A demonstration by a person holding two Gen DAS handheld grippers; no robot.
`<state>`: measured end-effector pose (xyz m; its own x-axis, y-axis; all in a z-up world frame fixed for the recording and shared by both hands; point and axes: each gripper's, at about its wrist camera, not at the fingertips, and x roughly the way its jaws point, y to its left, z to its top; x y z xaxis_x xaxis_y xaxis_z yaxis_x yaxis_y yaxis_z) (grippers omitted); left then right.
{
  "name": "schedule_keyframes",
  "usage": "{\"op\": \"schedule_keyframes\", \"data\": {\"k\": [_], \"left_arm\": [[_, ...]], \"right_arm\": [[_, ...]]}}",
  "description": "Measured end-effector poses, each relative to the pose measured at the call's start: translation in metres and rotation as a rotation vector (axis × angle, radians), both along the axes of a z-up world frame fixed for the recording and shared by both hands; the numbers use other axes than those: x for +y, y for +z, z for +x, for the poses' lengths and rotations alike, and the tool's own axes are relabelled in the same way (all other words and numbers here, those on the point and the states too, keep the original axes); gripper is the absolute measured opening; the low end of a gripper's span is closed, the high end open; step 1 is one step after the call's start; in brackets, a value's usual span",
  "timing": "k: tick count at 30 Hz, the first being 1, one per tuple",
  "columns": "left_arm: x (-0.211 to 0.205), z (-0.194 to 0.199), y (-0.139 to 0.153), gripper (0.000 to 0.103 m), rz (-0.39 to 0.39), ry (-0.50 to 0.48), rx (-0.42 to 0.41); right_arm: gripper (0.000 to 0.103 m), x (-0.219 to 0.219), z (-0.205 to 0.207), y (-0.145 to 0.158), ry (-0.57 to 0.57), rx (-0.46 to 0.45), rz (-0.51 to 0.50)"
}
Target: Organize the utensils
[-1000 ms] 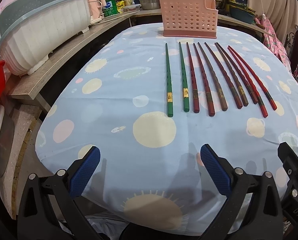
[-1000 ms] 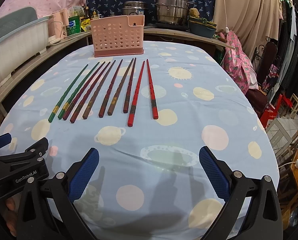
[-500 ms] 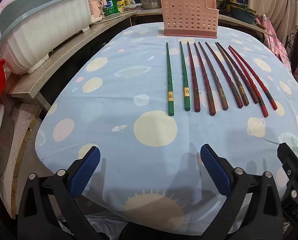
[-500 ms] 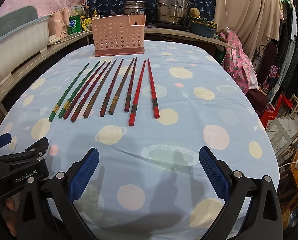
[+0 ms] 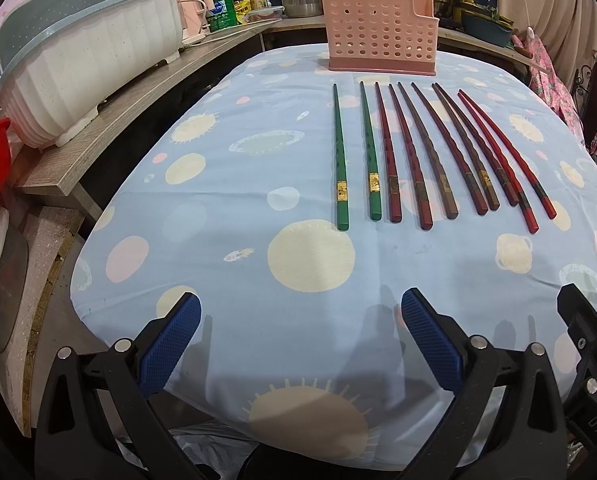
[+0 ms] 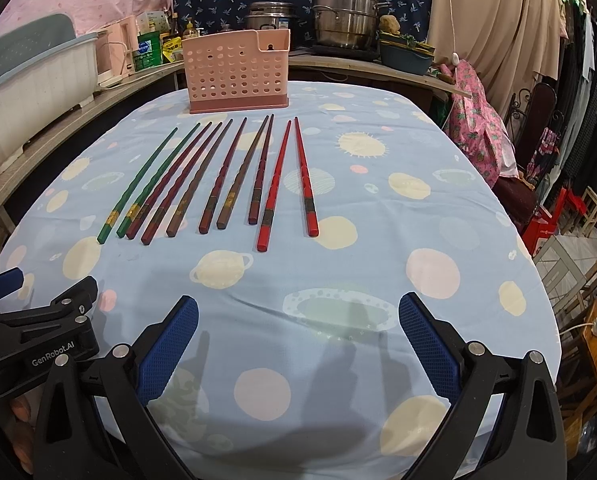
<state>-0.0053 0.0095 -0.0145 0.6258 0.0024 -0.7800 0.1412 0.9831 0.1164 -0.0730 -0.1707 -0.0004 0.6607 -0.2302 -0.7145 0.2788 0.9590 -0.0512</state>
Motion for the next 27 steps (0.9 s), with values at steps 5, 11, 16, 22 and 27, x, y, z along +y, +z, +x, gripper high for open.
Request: {"op": "schedule_keyframes", "data": {"k": [5, 11, 16, 22, 27], "left_arm": [[0.004, 0.003, -0.001, 0.096, -0.021, 0.005, 0.017], [0.016, 0.020, 0.002, 0.096, -0.068, 0.039, 0.040], [0.016, 0.039, 0.002, 0.096, -0.079, 0.053, 0.041], [0.016, 0.064, 0.000, 0.096, -0.111, 0.060, 0.054], [0.012, 0.076, 0.000, 0.091, -0.109, 0.056, 0.046]], "right_arm": [[0.096, -0.002, 0.001, -0.003, -0.005, 0.005, 0.008], [0.096, -0.013, 0.006, -0.003, -0.017, 0.009, 0.027], [0.096, -0.029, 0.019, -0.003, -0.034, 0.007, 0.053], [0.096, -0.047, 0.043, 0.005, -0.039, -0.022, 0.078], [0.082, -0.057, 0.064, 0.004, -0.028, -0.024, 0.122]]}}
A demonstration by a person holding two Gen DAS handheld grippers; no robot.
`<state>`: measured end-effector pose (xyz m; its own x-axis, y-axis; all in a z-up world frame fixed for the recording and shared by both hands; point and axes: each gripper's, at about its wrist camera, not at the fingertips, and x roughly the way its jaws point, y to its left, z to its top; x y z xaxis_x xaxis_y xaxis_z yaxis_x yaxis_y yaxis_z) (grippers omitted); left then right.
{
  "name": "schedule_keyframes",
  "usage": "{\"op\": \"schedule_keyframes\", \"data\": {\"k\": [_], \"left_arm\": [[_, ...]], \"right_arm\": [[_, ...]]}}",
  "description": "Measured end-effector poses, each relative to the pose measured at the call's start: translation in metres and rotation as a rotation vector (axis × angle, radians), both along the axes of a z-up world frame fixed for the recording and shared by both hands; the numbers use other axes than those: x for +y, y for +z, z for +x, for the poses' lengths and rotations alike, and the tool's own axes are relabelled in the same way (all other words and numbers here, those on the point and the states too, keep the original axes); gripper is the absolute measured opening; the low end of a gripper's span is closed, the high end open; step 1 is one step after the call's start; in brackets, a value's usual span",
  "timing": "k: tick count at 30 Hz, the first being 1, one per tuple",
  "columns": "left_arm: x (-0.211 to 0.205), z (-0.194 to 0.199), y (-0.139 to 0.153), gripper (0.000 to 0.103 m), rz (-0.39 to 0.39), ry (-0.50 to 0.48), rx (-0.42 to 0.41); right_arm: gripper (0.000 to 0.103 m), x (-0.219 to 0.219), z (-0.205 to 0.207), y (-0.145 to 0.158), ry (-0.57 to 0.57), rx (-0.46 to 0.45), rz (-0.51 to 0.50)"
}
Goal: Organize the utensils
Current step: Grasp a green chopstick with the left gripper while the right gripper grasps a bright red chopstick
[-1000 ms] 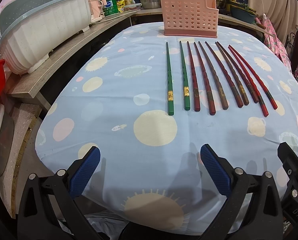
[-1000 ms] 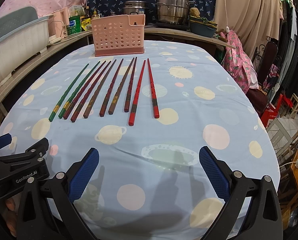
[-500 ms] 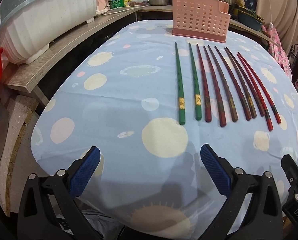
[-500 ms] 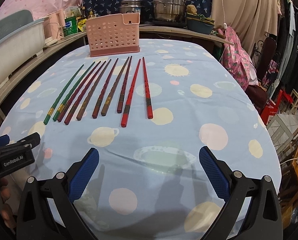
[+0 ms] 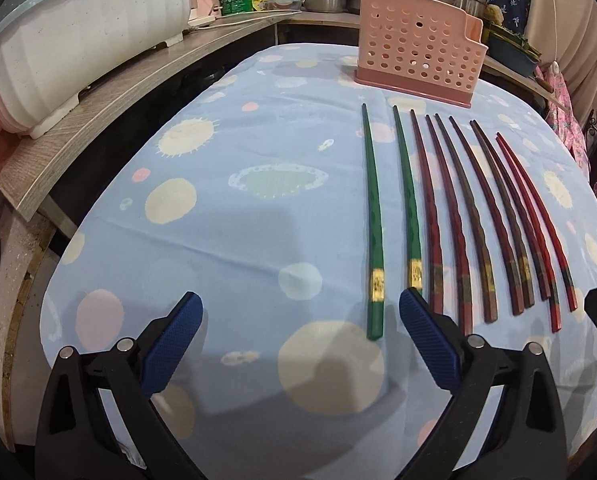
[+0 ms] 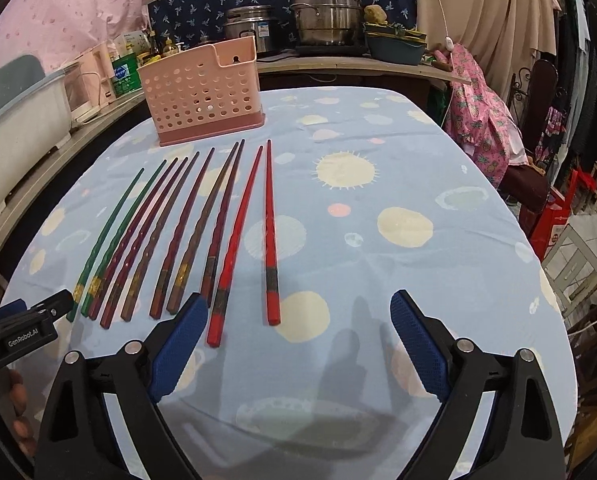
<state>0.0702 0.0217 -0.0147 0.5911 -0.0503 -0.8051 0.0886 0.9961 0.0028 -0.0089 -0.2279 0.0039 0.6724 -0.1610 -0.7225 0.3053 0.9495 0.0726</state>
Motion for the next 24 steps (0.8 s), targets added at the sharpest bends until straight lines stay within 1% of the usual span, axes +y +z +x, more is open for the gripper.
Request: {"op": "schedule_keyframes", "data": {"k": [4, 5, 6, 7, 9, 11, 12, 13, 14, 15, 16, 17, 18, 19, 21, 22, 24], "left_arm": [[-0.004, 0.009, -0.004, 0.085, 0.000, -0.011, 0.014], [-0.005, 0.010, -0.005, 0.082, -0.003, -0.015, 0.019], [-0.006, 0.011, -0.007, 0.078, -0.008, -0.020, 0.030], [-0.006, 0.012, -0.008, 0.077, -0.008, -0.020, 0.032], [-0.007, 0.011, -0.007, 0.072, -0.008, -0.028, 0.023], [-0.008, 0.012, -0.006, 0.066, -0.011, -0.038, 0.020], [-0.009, 0.012, -0.005, 0.062, -0.015, -0.041, 0.020], [-0.009, 0.012, -0.005, 0.060, -0.020, -0.042, 0.021], [-0.009, 0.012, -0.004, 0.056, -0.026, -0.043, 0.020], [-0.009, 0.011, -0.004, 0.052, -0.029, -0.044, 0.019], [-0.009, 0.011, -0.003, 0.049, -0.030, -0.046, 0.018], [-0.009, 0.010, -0.003, 0.043, -0.029, -0.050, 0.016], [-0.009, 0.010, -0.003, 0.034, -0.028, -0.054, 0.015], [-0.009, 0.010, -0.002, 0.029, -0.030, -0.058, 0.016], [-0.009, 0.012, -0.002, 0.013, -0.040, -0.065, 0.025], [-0.009, 0.013, -0.001, 0.010, -0.046, -0.070, 0.031], [-0.008, 0.013, 0.000, 0.009, -0.059, -0.074, 0.041]], "right_arm": [[0.071, -0.004, 0.013, -0.005, 0.008, 0.008, 0.050], [0.068, -0.005, 0.016, -0.007, 0.011, 0.011, 0.060], [0.064, -0.004, 0.018, -0.008, 0.015, 0.015, 0.065], [0.060, -0.003, 0.020, -0.010, 0.019, 0.019, 0.067], [0.053, -0.002, 0.023, -0.014, 0.030, 0.027, 0.073], [0.041, -0.002, 0.026, -0.016, 0.040, 0.036, 0.083], [0.038, -0.002, 0.027, -0.017, 0.044, 0.040, 0.088], [0.032, -0.002, 0.028, -0.018, 0.046, 0.045, 0.089], [0.027, -0.002, 0.029, -0.018, 0.049, 0.049, 0.089], [0.026, -0.001, 0.029, -0.019, 0.051, 0.050, 0.086], [0.022, -0.001, 0.030, -0.018, 0.055, 0.052, 0.086], [0.017, 0.000, 0.030, -0.019, 0.059, 0.055, 0.084], [0.014, 0.000, 0.031, -0.019, 0.063, 0.059, 0.079], [0.008, 0.001, 0.031, -0.019, 0.066, 0.063, 0.074], [0.007, 0.001, 0.032, -0.019, 0.073, 0.067, 0.072], [0.007, 0.001, 0.031, -0.018, 0.076, 0.069, 0.077], [0.007, 0.000, 0.029, -0.016, 0.076, 0.065, 0.082]]}}
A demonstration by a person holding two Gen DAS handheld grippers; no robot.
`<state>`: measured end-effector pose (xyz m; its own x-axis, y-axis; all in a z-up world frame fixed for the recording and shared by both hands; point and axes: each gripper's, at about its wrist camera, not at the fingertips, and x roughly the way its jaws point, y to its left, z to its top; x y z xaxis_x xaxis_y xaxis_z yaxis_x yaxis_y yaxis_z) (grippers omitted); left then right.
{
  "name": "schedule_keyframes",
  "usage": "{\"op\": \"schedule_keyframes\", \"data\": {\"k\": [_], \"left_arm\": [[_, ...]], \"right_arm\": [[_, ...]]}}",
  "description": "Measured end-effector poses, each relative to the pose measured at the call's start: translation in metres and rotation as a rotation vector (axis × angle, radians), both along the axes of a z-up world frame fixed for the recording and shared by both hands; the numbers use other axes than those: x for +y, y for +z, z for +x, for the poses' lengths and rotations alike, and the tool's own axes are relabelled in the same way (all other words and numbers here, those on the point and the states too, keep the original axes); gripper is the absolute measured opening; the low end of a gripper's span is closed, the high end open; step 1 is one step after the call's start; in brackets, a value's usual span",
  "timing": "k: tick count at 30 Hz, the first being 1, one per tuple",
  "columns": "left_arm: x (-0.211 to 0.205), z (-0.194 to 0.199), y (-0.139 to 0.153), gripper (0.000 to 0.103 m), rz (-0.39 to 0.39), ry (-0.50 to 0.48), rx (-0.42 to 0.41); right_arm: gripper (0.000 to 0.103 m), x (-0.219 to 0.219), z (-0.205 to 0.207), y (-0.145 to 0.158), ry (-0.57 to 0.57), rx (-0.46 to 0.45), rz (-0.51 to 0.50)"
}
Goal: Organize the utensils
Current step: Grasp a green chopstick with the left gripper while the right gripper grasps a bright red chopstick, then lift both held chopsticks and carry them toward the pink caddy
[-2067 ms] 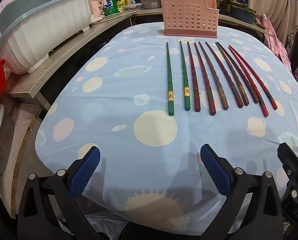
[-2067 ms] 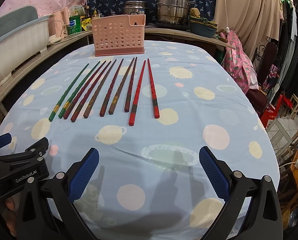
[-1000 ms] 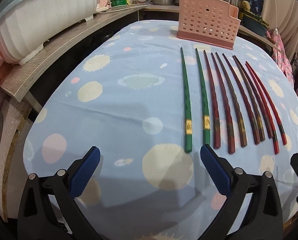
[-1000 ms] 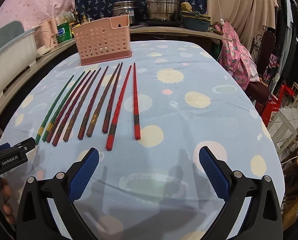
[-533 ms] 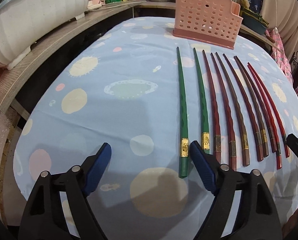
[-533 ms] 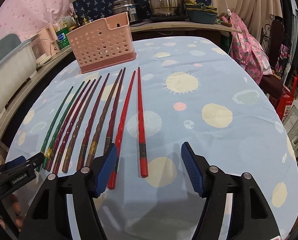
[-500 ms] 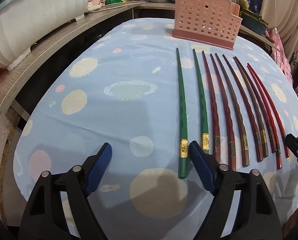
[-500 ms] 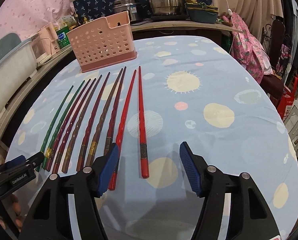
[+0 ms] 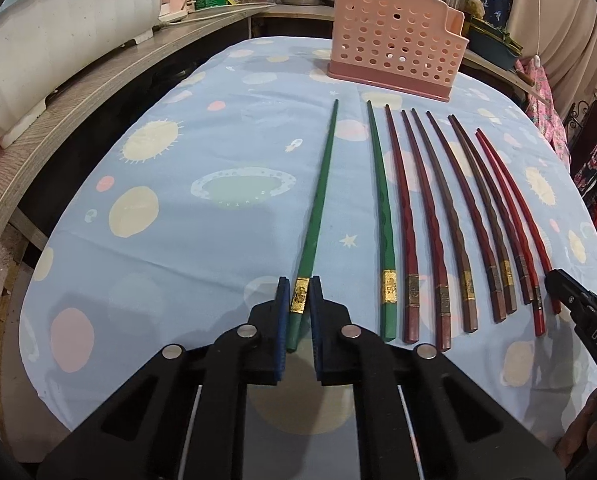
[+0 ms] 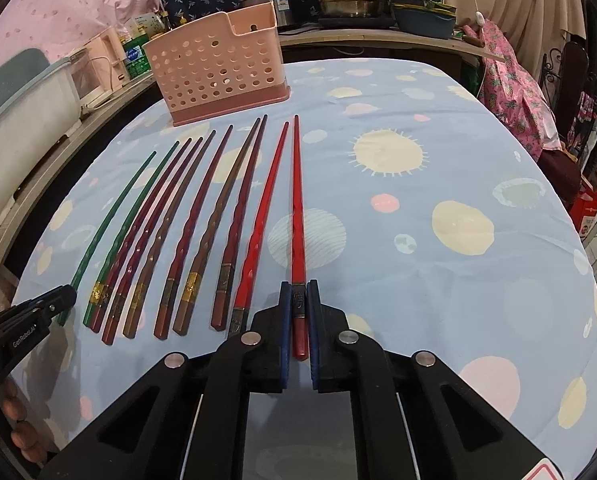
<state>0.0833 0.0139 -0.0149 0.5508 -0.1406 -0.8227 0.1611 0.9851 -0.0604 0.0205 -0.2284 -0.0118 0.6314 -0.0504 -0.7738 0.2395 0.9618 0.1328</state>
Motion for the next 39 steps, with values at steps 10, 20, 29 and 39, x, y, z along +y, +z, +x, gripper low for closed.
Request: {"op": "schedule_keyframes", "data": {"k": [10, 20, 29, 39], "left_arm": [[0.010, -0.007, 0.033, 0.009, -0.032, 0.006, -0.040], [0.021, 0.013, 0.118, 0.000, -0.113, 0.015, -0.185], [0.025, 0.048, 0.174, 0.000, -0.161, 0.031, -0.270], [0.049, 0.022, 0.060, 0.042, -0.115, 0.044, -0.041]], "right_arm": [[0.007, -0.012, -0.016, 0.053, -0.016, -0.111, 0.019], [0.007, -0.041, -0.001, 0.137, -0.041, -0.303, 0.022], [0.007, -0.056, 0.017, 0.179, -0.059, -0.396, 0.023], [0.007, -0.044, -0.011, 0.165, -0.060, -0.389, 0.036]]}}
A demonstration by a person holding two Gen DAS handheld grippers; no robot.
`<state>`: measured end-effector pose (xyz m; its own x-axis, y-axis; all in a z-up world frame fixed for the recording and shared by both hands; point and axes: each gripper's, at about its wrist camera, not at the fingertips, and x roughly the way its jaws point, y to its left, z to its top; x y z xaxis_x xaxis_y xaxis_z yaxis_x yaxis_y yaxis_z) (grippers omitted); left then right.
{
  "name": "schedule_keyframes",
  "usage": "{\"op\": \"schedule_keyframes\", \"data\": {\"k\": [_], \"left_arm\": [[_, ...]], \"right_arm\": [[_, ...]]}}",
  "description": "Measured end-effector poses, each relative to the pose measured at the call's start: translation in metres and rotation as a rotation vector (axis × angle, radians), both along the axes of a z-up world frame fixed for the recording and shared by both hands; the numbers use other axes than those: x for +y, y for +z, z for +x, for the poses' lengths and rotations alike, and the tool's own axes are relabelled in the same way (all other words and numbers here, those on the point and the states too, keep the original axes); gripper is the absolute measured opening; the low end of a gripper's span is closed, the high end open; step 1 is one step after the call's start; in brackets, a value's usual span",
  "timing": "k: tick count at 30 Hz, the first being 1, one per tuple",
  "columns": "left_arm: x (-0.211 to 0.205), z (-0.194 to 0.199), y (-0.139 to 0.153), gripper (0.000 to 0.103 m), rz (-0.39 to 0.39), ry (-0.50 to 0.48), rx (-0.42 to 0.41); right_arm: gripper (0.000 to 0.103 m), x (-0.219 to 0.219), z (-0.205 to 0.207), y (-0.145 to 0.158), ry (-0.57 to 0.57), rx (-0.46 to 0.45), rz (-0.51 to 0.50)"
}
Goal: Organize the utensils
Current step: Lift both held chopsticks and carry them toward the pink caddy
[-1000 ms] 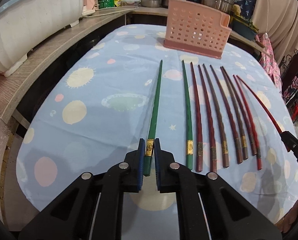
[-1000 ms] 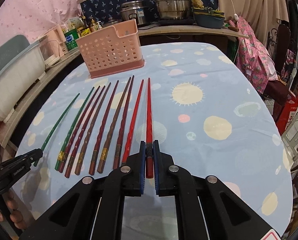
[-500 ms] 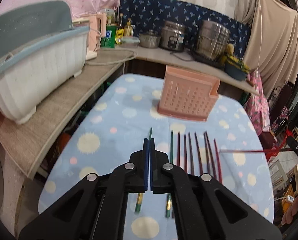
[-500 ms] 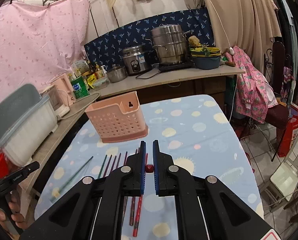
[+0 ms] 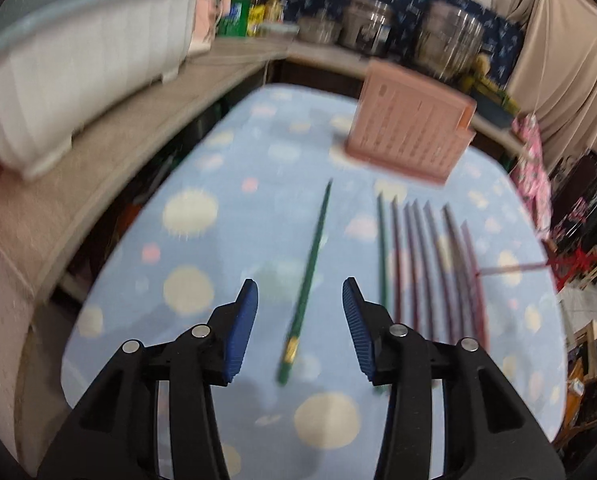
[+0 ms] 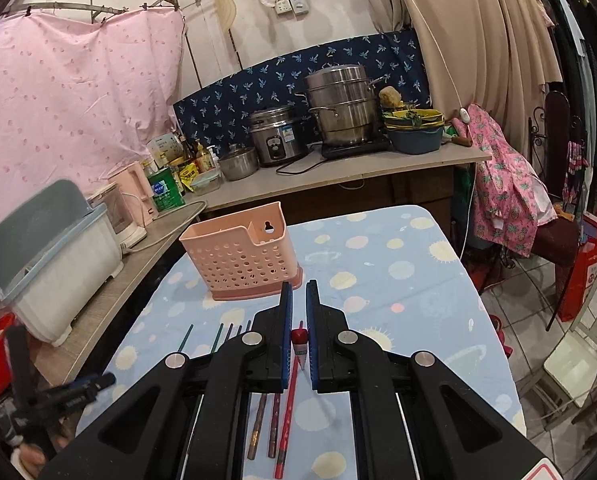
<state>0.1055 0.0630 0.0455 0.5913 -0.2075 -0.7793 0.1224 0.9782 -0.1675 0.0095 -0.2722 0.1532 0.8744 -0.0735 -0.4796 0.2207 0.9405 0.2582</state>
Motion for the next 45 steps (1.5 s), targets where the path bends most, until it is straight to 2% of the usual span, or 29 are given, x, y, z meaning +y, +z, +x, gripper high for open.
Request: {"op": "schedule_keyframes", "data": {"k": [4, 9, 10, 15, 20, 24, 29, 38, 45], "left_arm": [[0.001, -0.006, -0.036, 0.042, 0.000, -0.013, 0.078], [-0.002, -0.009, -0.053, 0.041, -0.001, -0.030, 0.100], [-0.003, -0.008, -0.054, 0.038, 0.002, -0.032, 0.105], [-0.007, -0.010, -0.059, 0.009, 0.026, -0.046, 0.104], [-0.005, -0.011, -0.054, 0.007, 0.015, -0.043, 0.103], [-0.002, -0.013, -0.026, 0.007, -0.005, -0.039, 0.056], [-0.003, -0.002, 0.039, 0.007, -0.026, -0.048, -0.073], [-0.020, 0.059, 0.142, 0.007, -0.061, -0.060, -0.226], [-0.042, 0.100, 0.203, 0.007, -0.097, -0.059, -0.298]], "right_arm": [[0.007, 0.003, -0.005, -0.002, -0.010, 0.004, 0.003], [0.007, 0.005, -0.009, -0.004, -0.013, 0.007, 0.001], [0.007, 0.005, -0.010, -0.005, -0.014, 0.008, 0.001], [0.007, 0.004, -0.012, -0.008, -0.019, 0.015, 0.007], [0.007, 0.004, -0.012, -0.008, -0.018, 0.016, 0.004], [0.007, 0.003, -0.009, -0.002, -0.012, 0.007, -0.004], [0.007, -0.004, 0.004, 0.016, -0.003, -0.027, -0.014], [0.007, -0.021, 0.044, 0.063, 0.035, -0.100, 0.018], [0.007, -0.020, 0.089, 0.106, 0.082, -0.186, 0.040]]}}
